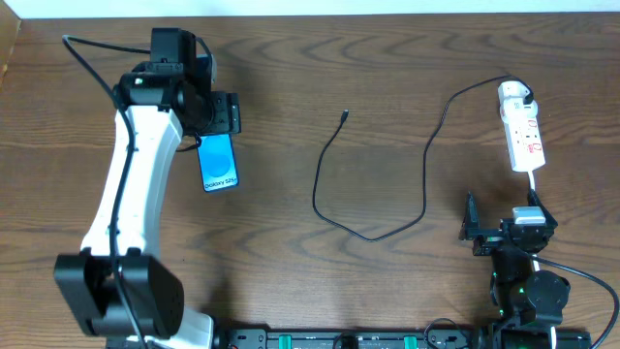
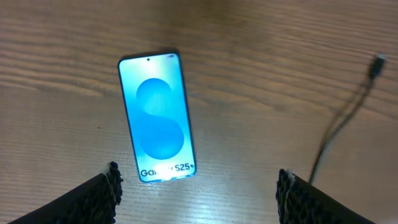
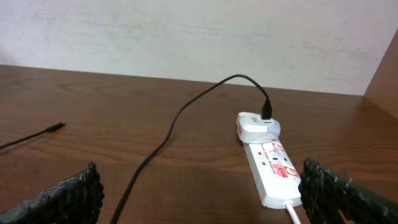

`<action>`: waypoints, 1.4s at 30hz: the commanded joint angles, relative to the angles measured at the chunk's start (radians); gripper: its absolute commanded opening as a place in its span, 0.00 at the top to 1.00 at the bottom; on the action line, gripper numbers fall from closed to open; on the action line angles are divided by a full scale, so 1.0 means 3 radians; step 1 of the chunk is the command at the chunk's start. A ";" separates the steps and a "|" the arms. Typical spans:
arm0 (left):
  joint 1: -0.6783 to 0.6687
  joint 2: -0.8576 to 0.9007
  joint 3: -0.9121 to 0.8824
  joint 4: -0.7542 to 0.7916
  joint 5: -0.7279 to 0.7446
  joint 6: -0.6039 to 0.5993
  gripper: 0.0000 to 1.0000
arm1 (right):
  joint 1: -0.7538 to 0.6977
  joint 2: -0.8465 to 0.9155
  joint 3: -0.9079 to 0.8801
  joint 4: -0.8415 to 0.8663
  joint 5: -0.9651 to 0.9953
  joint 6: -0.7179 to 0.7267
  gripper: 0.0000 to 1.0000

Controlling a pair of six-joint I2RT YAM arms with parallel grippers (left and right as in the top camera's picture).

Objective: Plug charger to phone and switch on socket
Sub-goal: 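Move the left gripper forward over the blue phone, then lower the left gripper and grasp the phone's bottom edge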

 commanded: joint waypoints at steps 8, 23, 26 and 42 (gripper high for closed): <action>0.0198 0.0449 0.0052 0.0088 -0.0092 -0.0123 0.19 | 0.0022 -0.0022 -0.0005 -0.0017 0.0017 0.0041 0.01; 0.0231 0.0983 0.0050 0.0107 -0.0104 -0.0122 0.19 | 0.0022 -0.0022 -0.0005 -0.0017 0.0015 0.0041 0.01; 0.0231 0.1064 0.0048 0.0118 -0.0106 -0.0122 0.19 | 0.0022 -0.0022 -0.0005 -0.0017 0.0015 0.0041 0.01; 0.0235 0.1289 -0.0020 0.0256 -0.0192 -0.0122 0.19 | 0.0022 -0.0022 -0.0005 -0.0017 0.0015 0.0041 0.01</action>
